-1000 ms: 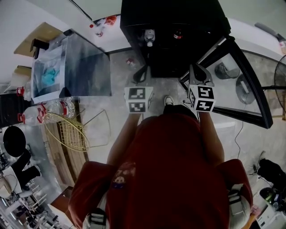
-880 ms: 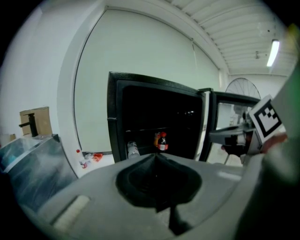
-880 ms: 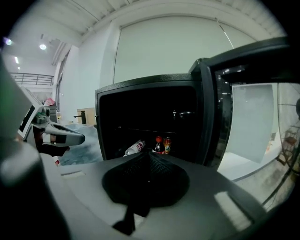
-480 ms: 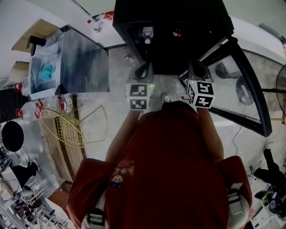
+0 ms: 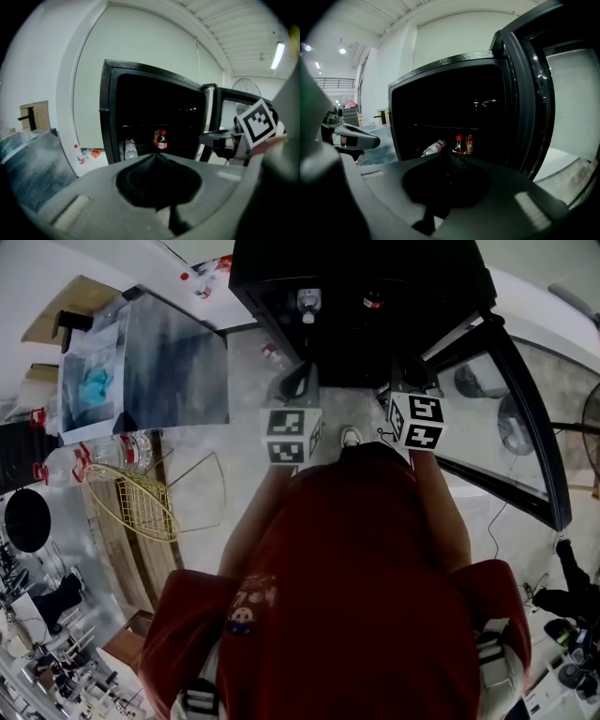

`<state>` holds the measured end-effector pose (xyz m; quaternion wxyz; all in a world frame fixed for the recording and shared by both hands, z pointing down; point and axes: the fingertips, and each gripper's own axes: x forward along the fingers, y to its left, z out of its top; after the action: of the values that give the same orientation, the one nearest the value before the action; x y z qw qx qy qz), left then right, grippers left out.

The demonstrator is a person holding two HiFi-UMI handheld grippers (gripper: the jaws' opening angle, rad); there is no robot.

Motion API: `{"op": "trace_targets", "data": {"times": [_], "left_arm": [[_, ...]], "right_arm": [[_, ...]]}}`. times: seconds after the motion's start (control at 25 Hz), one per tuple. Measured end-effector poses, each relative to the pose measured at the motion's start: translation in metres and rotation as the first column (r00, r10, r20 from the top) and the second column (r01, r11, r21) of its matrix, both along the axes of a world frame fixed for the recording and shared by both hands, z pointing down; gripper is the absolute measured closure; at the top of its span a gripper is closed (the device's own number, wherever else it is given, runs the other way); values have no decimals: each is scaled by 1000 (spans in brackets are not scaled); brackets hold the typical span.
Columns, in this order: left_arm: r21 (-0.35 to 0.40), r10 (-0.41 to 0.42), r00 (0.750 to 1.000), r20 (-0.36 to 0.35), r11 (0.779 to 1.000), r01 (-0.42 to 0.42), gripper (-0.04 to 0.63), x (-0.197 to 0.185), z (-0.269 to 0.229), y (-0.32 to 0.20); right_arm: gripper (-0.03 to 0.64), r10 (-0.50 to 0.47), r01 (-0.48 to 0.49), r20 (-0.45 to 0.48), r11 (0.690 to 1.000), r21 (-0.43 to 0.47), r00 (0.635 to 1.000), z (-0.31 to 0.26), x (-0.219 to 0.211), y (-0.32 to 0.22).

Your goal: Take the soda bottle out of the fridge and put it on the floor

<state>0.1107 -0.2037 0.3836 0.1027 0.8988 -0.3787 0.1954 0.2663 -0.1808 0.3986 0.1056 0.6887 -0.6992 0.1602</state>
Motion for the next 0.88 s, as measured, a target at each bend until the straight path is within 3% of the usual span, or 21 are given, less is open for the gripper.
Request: {"op": "trace_targets", "data": {"times": [0.36,0.88], "left_arm": [[-10,-19,1000,0,1000,19,595,6,5,-5],[-12,-55,998,-9,998,55,595,10,3,-20]], "right_arm": [[580,-37,38,-26,999,31,999,8,2,-35],[434,-36,34,27,997,74,999,18,16,-111]]}}
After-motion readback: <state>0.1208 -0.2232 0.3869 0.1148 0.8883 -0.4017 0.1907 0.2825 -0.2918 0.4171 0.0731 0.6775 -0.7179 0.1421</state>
